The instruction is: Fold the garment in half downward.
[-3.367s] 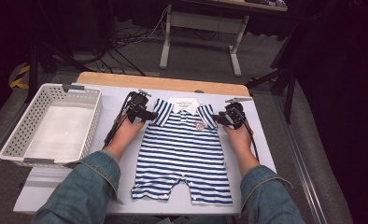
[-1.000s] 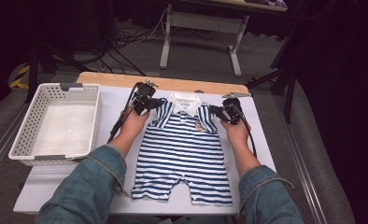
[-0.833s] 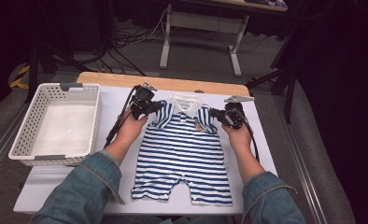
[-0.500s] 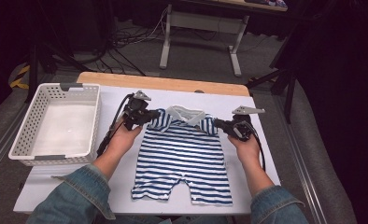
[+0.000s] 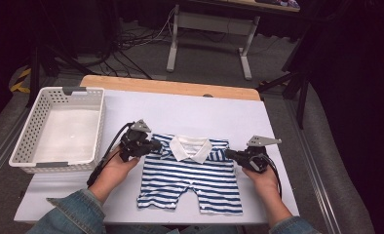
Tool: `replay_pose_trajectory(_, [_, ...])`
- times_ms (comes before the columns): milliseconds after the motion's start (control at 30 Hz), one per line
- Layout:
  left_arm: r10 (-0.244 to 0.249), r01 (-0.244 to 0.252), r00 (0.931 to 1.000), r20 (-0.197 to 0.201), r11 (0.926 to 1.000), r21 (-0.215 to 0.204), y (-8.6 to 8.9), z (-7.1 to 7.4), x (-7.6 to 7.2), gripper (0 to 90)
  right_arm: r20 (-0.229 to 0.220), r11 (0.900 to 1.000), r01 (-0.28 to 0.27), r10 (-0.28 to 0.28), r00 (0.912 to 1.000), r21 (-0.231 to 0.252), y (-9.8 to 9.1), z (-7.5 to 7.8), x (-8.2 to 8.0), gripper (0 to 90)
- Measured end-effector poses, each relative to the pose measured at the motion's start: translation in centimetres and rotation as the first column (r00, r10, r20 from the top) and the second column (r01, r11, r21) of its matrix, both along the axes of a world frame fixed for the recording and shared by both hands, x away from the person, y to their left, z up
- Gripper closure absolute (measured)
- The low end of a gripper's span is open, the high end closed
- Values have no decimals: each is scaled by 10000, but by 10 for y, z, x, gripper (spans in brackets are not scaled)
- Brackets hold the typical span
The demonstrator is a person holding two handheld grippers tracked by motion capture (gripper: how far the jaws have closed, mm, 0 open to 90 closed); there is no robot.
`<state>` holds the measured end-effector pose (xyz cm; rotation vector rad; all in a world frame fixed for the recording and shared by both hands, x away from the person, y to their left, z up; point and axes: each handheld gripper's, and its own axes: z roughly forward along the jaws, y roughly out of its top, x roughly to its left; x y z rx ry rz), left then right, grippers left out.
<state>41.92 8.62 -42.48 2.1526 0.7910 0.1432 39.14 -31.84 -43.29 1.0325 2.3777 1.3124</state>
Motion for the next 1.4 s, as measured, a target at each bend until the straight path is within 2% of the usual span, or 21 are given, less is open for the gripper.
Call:
replay_pose_trajectory(167, [-317, 319, 9994, -114, 9993, 197, 1, -10, -11, 849, -55, 9996, -247, 246, 9997, -116, -1, -7, -12, 875])
replay_pose_trajectory(267, [-357, 362, 9992, -181, 9990, 262, 3, -14, -14, 836, -101, 9987, -369, 366, 9993, -358, 0, -11, -18, 854])
replay_pose_trajectory(300, [-399, 404, 9991, -162, 9987, 315, 4, -15, -15, 789, -79, 9980, -442, 439, 9990, -451, -1, -12, -20, 803])
replay_pose_trajectory(333, [-411, 415, 9990, -153, 9988, 248, 5, -15, -16, 789, -79, 9980, -442, 439, 9990, -451, -1, -12, -20, 803])
replay_pose_trajectory(367, [-405, 408, 9991, -145, 9990, 198, 5, -15, -16, 745, -94, 9977, -494, 490, 9988, -454, -1, -12, -21, 743])
replay_pose_trajectory(433, [-459, 459, 9989, -17, 9988, 181, 6, -14, -18, 659, -119, 9978, -534, 529, 9985, -403, -1, -10, -22, 669])
replay_pose_trajectory(500, [-533, 530, 9984, 205, 9985, 151, 6, -13, -19, 618, -43, 9974, -599, 598, 9982, -400, 0, -7, -23, 577])
replay_pose_trajectory(633, [-696, 683, 9956, 629, 9974, 225, 4, -8, -21, 565, 142, 9975, -591, 597, 9981, -381, 2, 0, -22, 540])
replay_pose_trajectory(700, [-711, 698, 9947, 744, 9974, 196, 4, -6, -21, 561, 219, 9974, -632, 640, 9977, -356, 3, 4, -19, 546])
replay_pose_trajectory(767, [-698, 701, 9950, 717, 9975, -18, 4, -5, -18, 568, 175, 9971, -657, 664, 9976, -380, 5, 6, -16, 568])
replay_pose_trajectory(800, [-725, 729, 9957, 578, 9973, -44, 4, -5, -16, 598, 120, 9968, -693, 698, 9975, -403, 6, 7, -13, 586])
replay_pose_trajectory(867, [-749, 742, 9959, 509, 9971, 159, 3, -5, -12, 686, -27, 9958, -740, 740, 9973, -546, 10, 7, -8, 630])
replay_pose_trajectory(933, [-767, 759, 9963, 401, 9969, 195, 2, -6, -11, 817, -180, 9939, -778, 766, 9969, -782, 14, 7, -5, 775])
replay_pose_trajectory(967, [-815, 807, 9960, 359, 9965, 222, 1, -6, -10, 817, -180, 9939, -778, 766, 9969, -782, 14, 7, -5, 775])
replay_pose_trajectory(1000, [-796, 789, 9963, 334, 9966, 228, 1, -5, -11, 856, -227, 9927, -845, 829, 9963, -858, 15, 7, -4, 822])
replay_pose_trajectory(1033, [-807, 799, 9957, 458, 9966, 186, 2, -3, -12, 874, -250, 9920, -883, 863, 9960, -902, 16, 9, -5, 839])
replay_pose_trajectory(1267, [-1044, 1052, 9903, 917, 9944, -39, 7, 13, -27, 882, 253, 9882, -1204, 1233, 9920, -949, 12, 29, -23, 849])
replay_pose_trajectory(1400, [-1375, 1379, 9827, 1243, 9904, 52, 9, 21, -43, 882, 408, 9867, -1337, 1379, 9896, -920, 8, 36, -36, 850])
